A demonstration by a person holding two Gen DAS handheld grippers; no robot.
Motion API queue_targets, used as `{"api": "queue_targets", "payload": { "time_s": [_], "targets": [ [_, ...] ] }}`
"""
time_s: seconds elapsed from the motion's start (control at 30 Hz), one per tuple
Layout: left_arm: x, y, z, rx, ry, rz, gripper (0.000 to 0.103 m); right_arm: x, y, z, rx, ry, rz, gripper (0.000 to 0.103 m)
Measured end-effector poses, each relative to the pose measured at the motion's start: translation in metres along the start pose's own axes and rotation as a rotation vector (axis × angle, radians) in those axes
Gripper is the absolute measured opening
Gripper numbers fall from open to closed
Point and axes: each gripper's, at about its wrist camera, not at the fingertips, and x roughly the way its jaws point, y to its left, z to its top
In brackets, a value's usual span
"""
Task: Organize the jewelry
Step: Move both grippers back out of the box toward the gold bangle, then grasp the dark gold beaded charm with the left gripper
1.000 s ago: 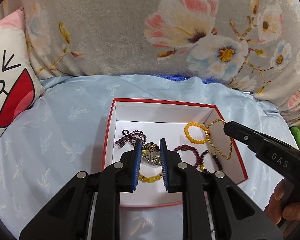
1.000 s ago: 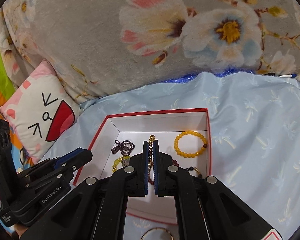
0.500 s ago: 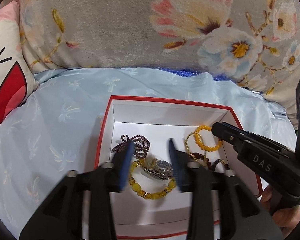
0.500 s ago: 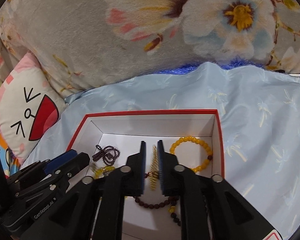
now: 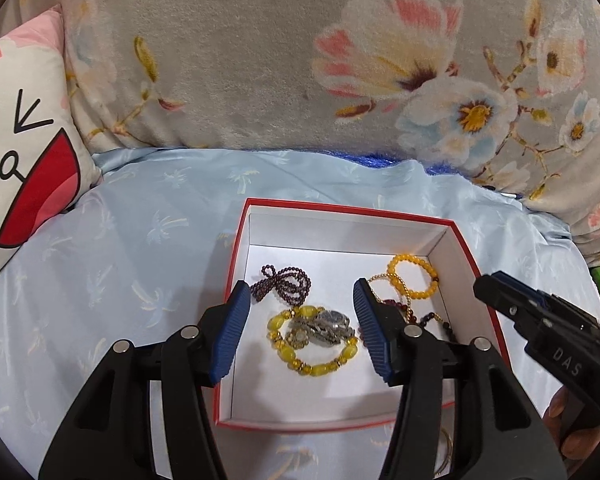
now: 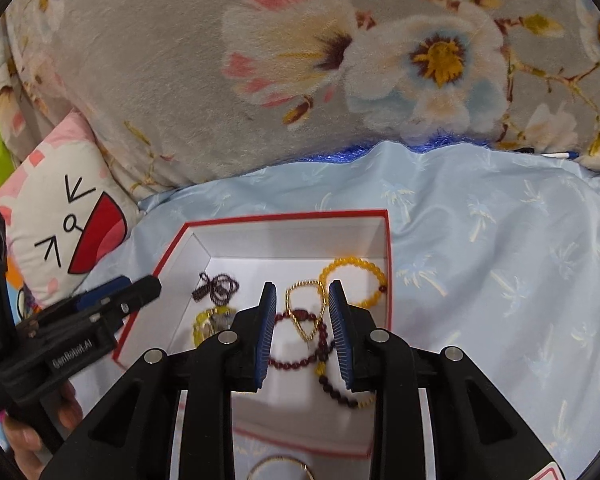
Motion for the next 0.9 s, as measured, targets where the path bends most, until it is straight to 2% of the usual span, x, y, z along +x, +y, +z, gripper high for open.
{"api": "queue_targets", "payload": {
  "time_s": [0.23, 0.53, 0.7, 0.9],
  "targets": [
    [-0.031, -0.006, -0.03, 0.019, -0.005, -0.006, 0.051, -0.031, 0.003, -0.044, -0.065, 0.002, -0.061, 0.027],
    [-0.054, -0.008, -0.077, 0.01, 0.039, -0.021, 0.051, -0.06, 0.001, -0.106, -0.101, 0.062, -0.095, 0.027],
    [-0.063, -0.017, -0.112, 0.016, 0.084, -0.032, 0.052, -0.079, -0.009, -0.135, -0.063, 0.079, -0.106, 0.027],
    [-0.074, -0.042, -0.159, 0.018, 0.143, -0.106, 0.056, -0.1, -0.032, -0.161, 0.002, 0.092, -0.125, 0.027]
  ]
}}
